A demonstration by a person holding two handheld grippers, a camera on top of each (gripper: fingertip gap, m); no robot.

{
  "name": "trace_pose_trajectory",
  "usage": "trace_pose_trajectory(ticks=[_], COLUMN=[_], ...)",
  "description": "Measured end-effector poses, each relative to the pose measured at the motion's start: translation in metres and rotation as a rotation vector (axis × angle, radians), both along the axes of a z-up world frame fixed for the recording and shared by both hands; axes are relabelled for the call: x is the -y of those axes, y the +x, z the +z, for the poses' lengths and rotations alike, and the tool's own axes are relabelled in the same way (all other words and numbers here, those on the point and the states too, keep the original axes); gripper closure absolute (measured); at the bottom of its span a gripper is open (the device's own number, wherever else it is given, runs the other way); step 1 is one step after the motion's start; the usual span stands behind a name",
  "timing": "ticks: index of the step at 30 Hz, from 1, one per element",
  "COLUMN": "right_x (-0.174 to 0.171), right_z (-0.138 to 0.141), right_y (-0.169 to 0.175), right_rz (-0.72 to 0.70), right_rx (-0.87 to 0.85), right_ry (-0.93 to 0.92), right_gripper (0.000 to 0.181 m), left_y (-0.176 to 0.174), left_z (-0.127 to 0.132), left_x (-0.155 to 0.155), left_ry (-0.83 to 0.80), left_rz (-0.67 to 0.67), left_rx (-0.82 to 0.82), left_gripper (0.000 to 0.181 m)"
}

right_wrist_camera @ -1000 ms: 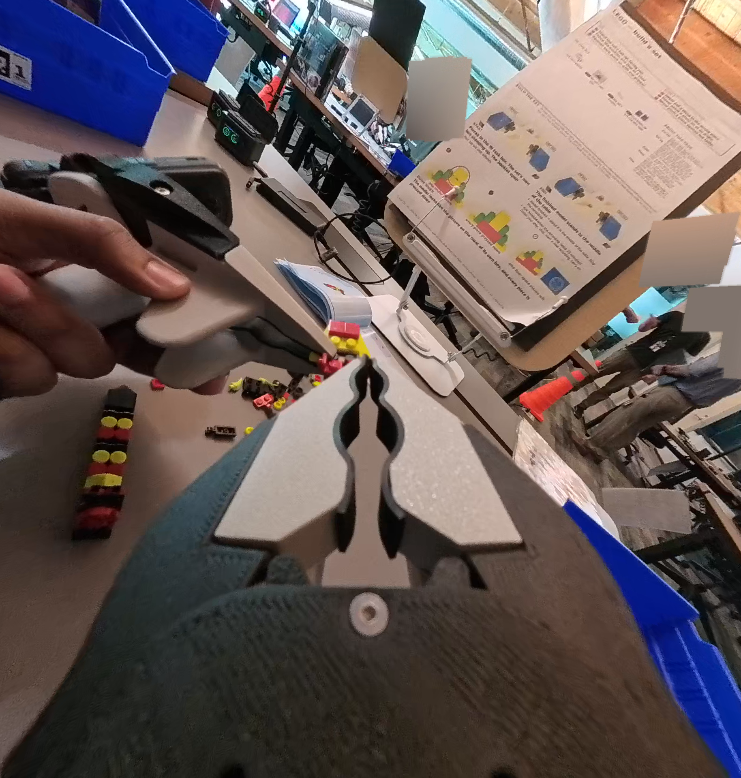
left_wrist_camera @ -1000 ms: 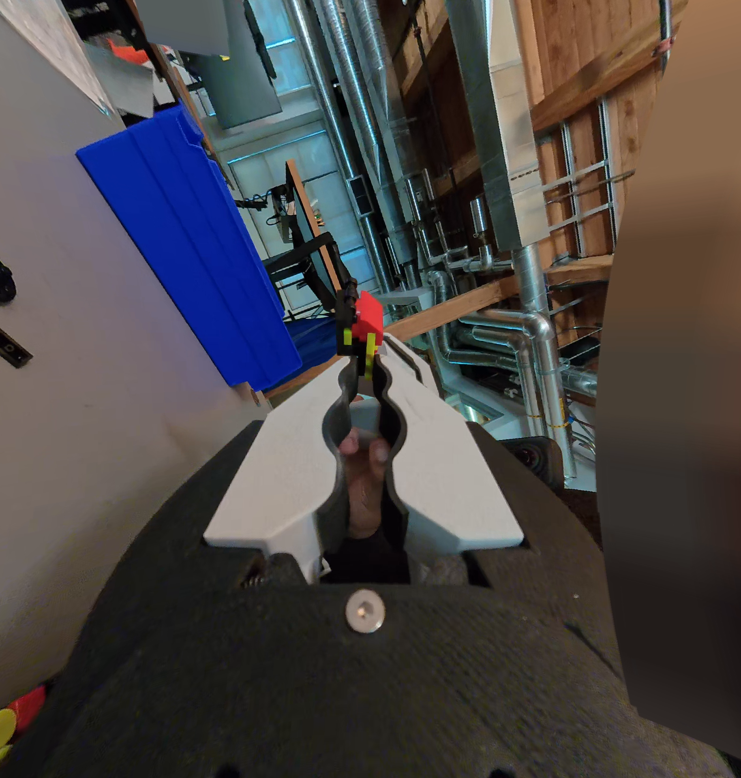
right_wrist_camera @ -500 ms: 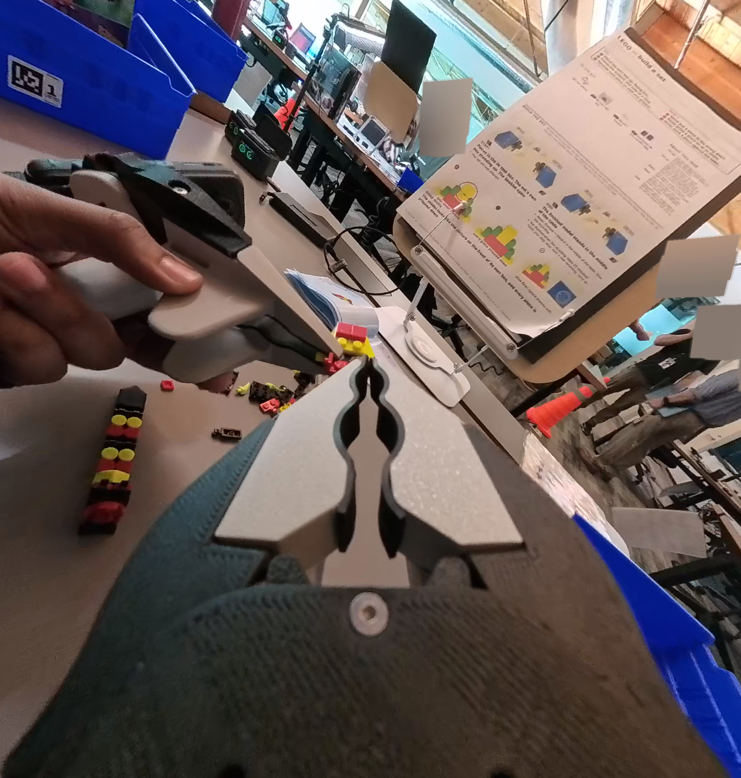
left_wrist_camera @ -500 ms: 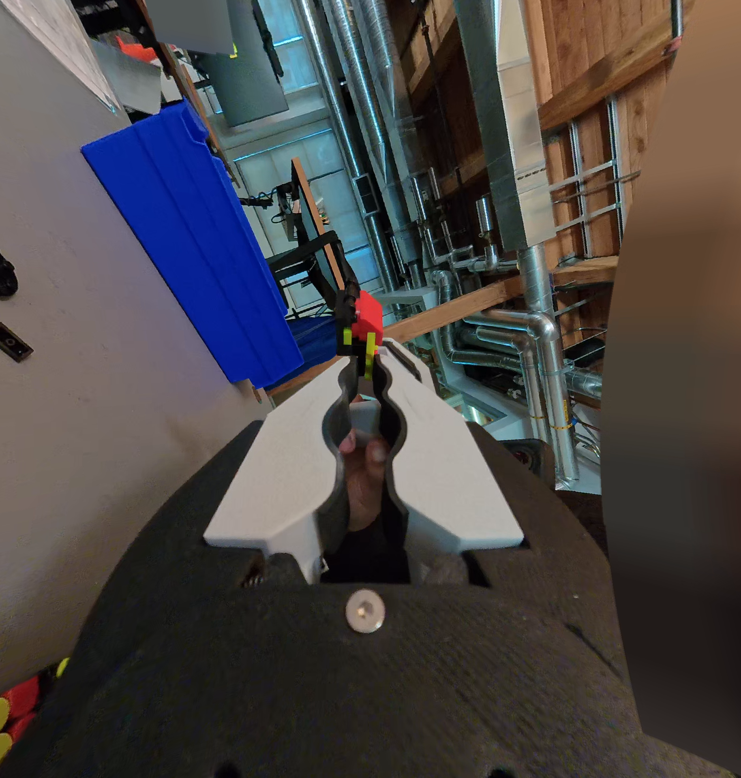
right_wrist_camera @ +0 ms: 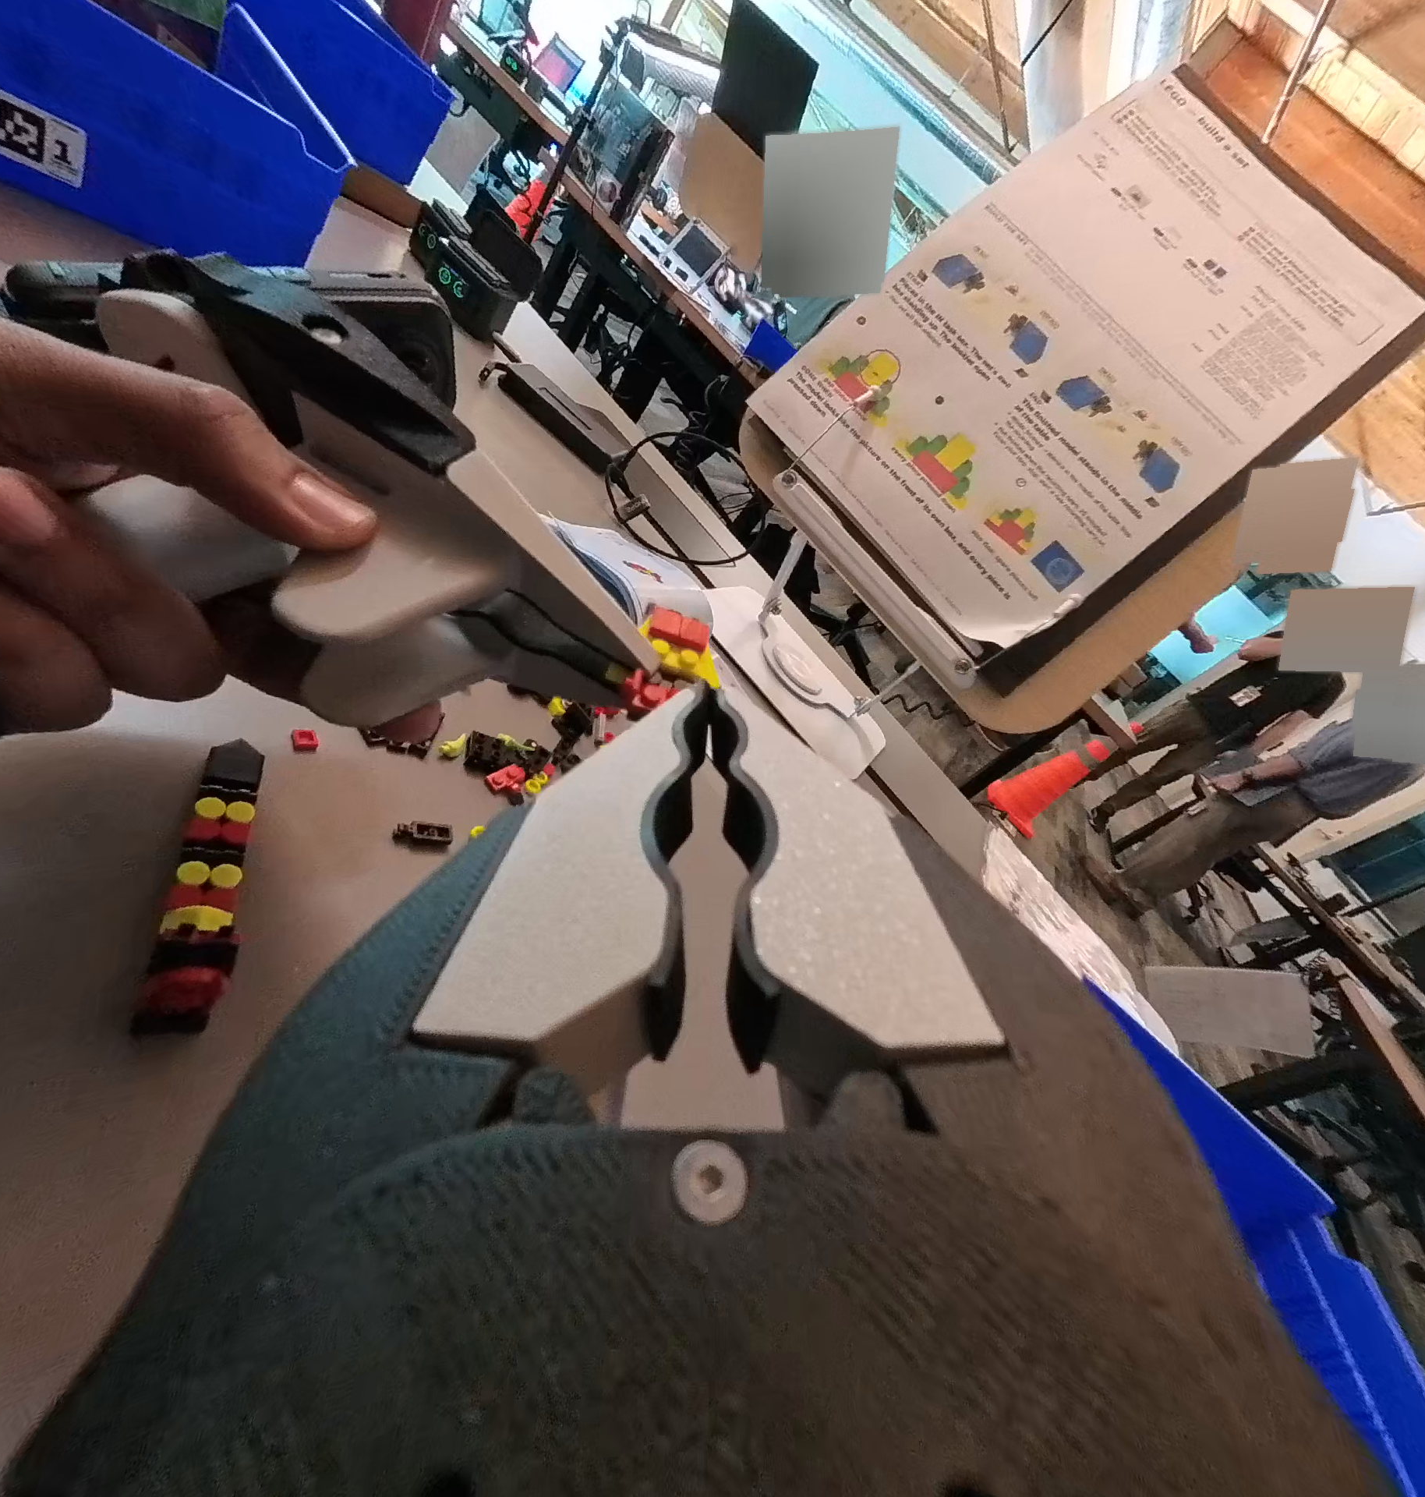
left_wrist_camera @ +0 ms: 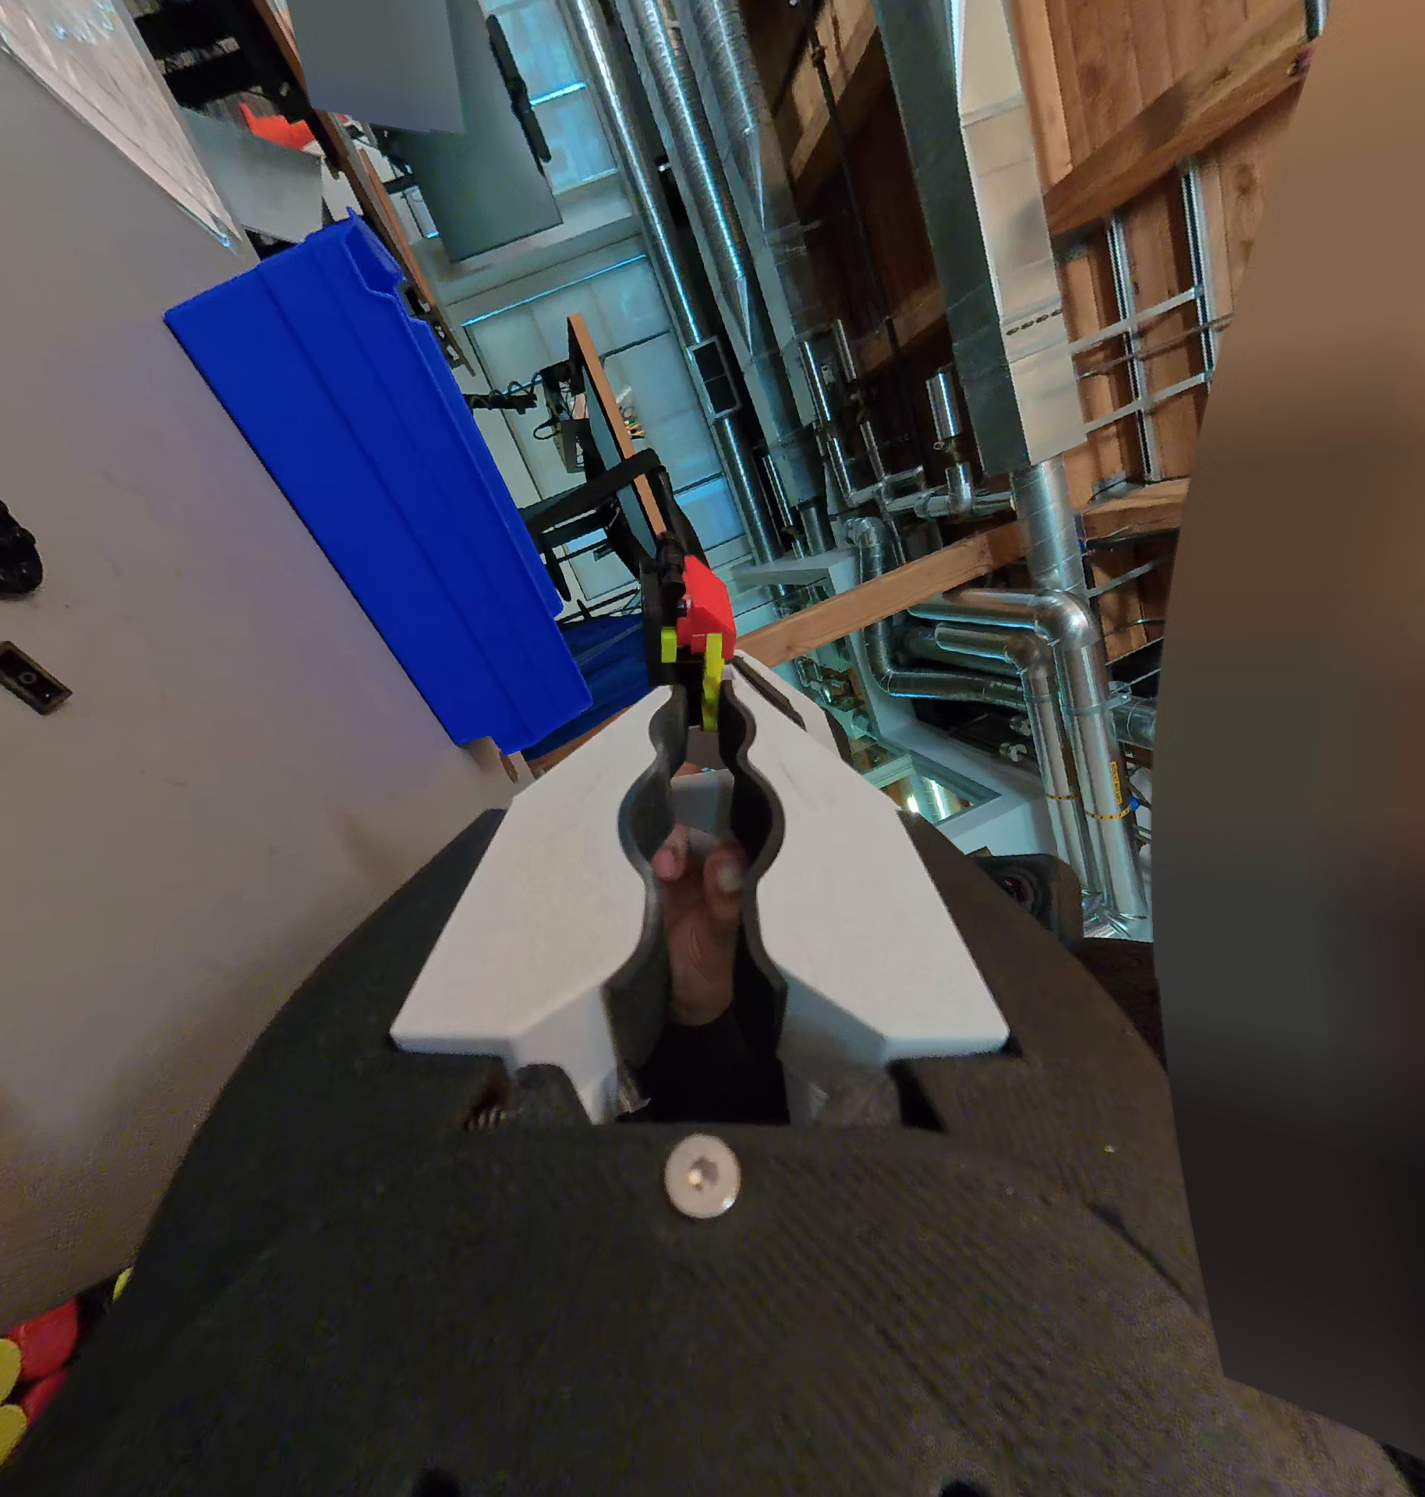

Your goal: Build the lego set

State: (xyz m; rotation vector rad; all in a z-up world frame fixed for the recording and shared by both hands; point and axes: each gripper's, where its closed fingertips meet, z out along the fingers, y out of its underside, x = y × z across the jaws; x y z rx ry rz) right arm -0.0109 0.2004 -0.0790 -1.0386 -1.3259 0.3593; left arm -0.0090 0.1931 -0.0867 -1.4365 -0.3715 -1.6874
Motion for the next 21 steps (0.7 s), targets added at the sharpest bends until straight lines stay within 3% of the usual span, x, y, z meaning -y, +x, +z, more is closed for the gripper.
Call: trace_pose_trajectory(ticks=[13, 21], right_x=[0.001, -0.001], right_z=[-0.01, -0.014], right_y=[-0.003, -0.004], right_rz=[-0.065, -0.069], right_rx=[0.094, 0.1], right_ry=[0.135, 0.122], right_gripper=[0.181, 0.181], left_y=[-0.001, -0.003], left_z=[-0.009, -0.012], left_x=[0.0, -0.001], left_ry=[-0.073, -0.081], left_rz=[0.026, 0.02], left_rx=[0.038, 0.056], left_gripper=[0.176, 0.176])
